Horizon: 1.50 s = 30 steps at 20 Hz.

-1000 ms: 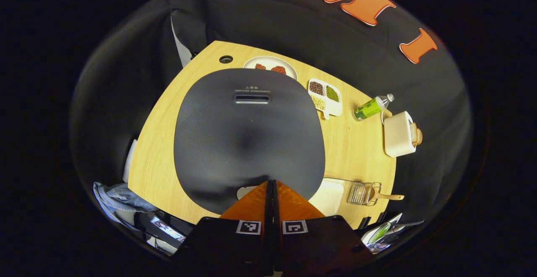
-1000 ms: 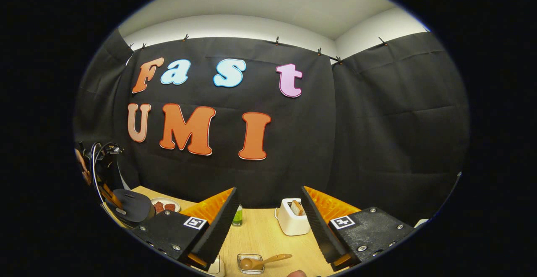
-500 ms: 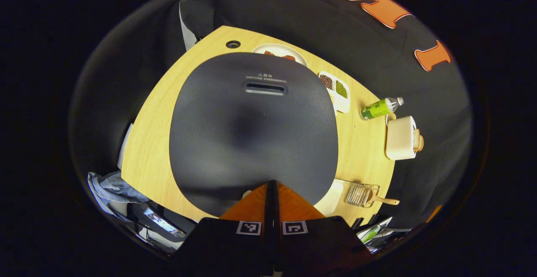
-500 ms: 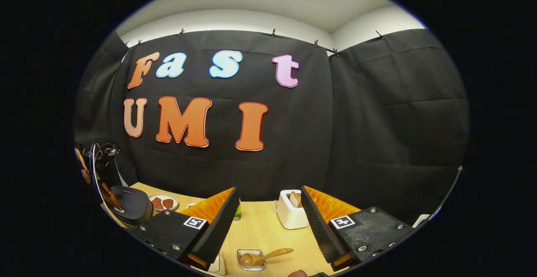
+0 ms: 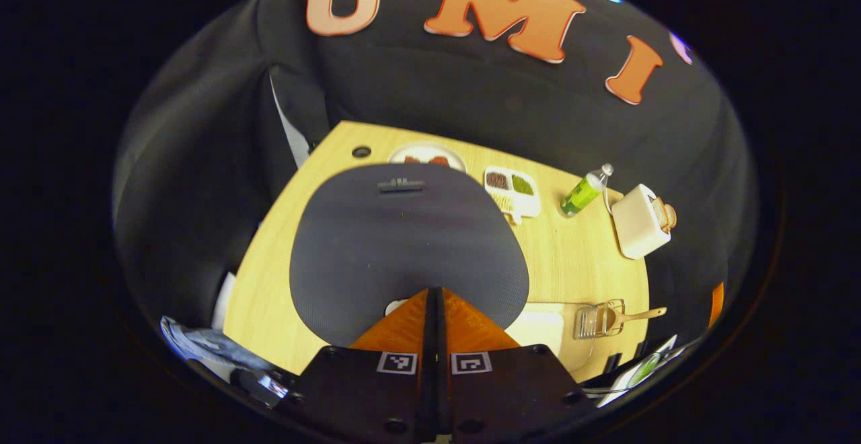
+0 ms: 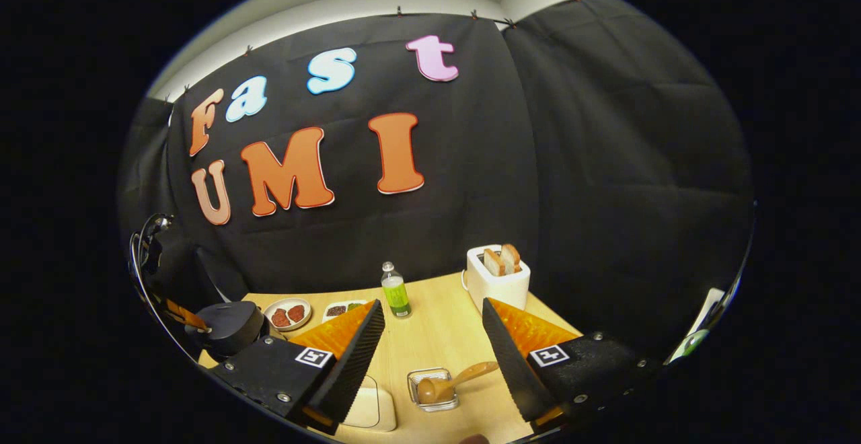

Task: Close the left gripper, press the button to open the rice cooker; take a wooden spoon from the chopstick holder with the right hand, scoop a spoonful of rice and pour it into the rice cooker, then put the wooden spoon back into the chopstick holder.

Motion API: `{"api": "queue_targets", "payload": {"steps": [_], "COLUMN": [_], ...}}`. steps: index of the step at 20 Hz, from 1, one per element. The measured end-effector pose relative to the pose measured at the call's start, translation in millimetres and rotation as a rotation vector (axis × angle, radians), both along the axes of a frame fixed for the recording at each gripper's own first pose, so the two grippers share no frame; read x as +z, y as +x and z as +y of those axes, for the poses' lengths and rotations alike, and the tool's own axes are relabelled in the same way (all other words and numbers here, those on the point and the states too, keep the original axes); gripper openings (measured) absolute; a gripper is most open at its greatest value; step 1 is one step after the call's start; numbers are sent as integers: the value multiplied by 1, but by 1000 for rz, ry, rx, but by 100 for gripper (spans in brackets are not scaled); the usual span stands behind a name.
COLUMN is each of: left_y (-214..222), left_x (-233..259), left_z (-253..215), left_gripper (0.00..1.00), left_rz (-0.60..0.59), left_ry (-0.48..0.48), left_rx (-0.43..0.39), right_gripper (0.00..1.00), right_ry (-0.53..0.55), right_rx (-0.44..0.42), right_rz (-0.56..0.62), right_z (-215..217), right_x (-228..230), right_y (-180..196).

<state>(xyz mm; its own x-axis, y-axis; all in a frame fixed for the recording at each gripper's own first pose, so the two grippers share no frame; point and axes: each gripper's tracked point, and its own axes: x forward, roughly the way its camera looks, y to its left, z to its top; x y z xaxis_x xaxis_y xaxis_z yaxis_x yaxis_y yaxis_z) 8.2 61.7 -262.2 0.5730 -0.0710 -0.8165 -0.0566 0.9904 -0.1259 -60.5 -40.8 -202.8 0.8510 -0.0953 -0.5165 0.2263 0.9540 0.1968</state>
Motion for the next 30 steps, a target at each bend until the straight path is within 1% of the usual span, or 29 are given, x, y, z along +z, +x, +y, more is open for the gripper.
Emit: {"api": "queue_targets", "payload": {"steps": [1, 5, 6, 7, 8, 9, 10, 11, 13, 16, 17, 18, 20, 21, 22, 23, 25, 26, 27, 28, 29, 30], "left_y": [8, 22, 27, 32, 35, 34, 30, 26, 20, 11, 10, 10, 7, 2, -6, -14, -20, -22, -25, -27, -29, -31], "left_x": [11, 41, 52, 64, 78, 96, 111, 123, 127, 129, 130, 131, 131, 134, 137, 140, 140, 141, 140, 143, 143, 145], "left_z": [2, 7, 9, 13, 12, 13, 14, 7, -4, -6, -6, -6, -7, -5, -5, -6, -9, -12, -13, -13, -14, -15], "left_gripper": [5, 5, 2, 5, 10, 22, 38, 43, 59, 82, 74, 77, 82, 82, 89, 90, 87, 86, 86, 89, 92, 95], "left_rz": [-68, -244, -299, -363, -427, -488, -535, -560, -579, -588, -591, -597, -605, -611, -612, -612, -615, -613, -613, -613, -616, -618], "left_ry": [26, 40, 57, 89, 116, 152, 188, 222, 265, 294, 300, 306, 321, 330, 344, 351, 368, 379, 394, 409, 427, 439], "left_rx": [2, 103, 111, 116, 107, 99, 86, 72, 54, 61, 66, 73, 84, 89, 92, 94, 97, 93, 89, 81, 77, 72], "right_gripper": [90, 88, 88, 88, 87, 88, 88, 88, 88, 89, 89, 89, 88, 88, 87, 87, 82, 81, 77, 75, 70, 68], "right_ry": [18, 38, 42, 52, 58, 58, 60, 71, 100, 106, 103, 110, 131, 135, 135, 141, 173, 189, 208, 228, 241, 249], "right_rx": [-7, -5, 0, 8, 16, 19, 21, 21, 12, -28, -47, -57, -49, -38, -27, -14, 3, 1, -7, -18, -27, -37], "right_rz": [18, 91, 115, 136, 153, 172, 190, 211, 252, 303, 309, 317, 348, 359, 368, 378, 406, 418, 424, 426, 438, 443], "right_z": [-2, -3, -2, 0, 0, -1, -1, 0, 1, -7, -13, -17, -13, -10, -7, -3, 4, 6, 8, 11, 14, 14], "right_x": [-7, -39, -47, -56, -62, -70, -78, -87, -104, -129, -134, -140, -156, -163, -169, -176, -188, -195, -201, -205, -210, -213], "right_y": [-1, -9, -12, -13, -16, -19, -20, -21, -24, -28, -28, -27, -30, -30, -29, -29, -32, -32, -30, -28, -30, -30]}}
